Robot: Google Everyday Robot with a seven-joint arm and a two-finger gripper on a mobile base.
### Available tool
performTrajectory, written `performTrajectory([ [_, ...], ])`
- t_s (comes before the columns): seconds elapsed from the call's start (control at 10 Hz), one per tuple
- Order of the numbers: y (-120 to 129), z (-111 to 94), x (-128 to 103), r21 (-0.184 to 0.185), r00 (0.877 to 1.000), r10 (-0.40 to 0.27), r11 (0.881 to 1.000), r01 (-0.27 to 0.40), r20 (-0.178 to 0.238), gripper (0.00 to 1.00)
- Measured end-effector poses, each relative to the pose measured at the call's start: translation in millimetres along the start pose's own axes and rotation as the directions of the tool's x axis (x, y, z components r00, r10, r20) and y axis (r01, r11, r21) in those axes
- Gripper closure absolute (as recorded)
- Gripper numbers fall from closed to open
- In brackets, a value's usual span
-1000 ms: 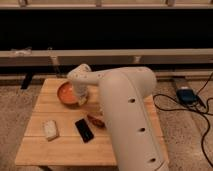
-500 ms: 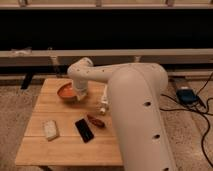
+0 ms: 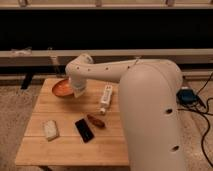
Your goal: Pick up the ceramic bowl
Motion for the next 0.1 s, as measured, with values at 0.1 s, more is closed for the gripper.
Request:
performTrajectory([
  [0.1,0.4,0.9,0.2,-0.001,1.000,-0.002,1.000,0.002,-0.002,1.00],
])
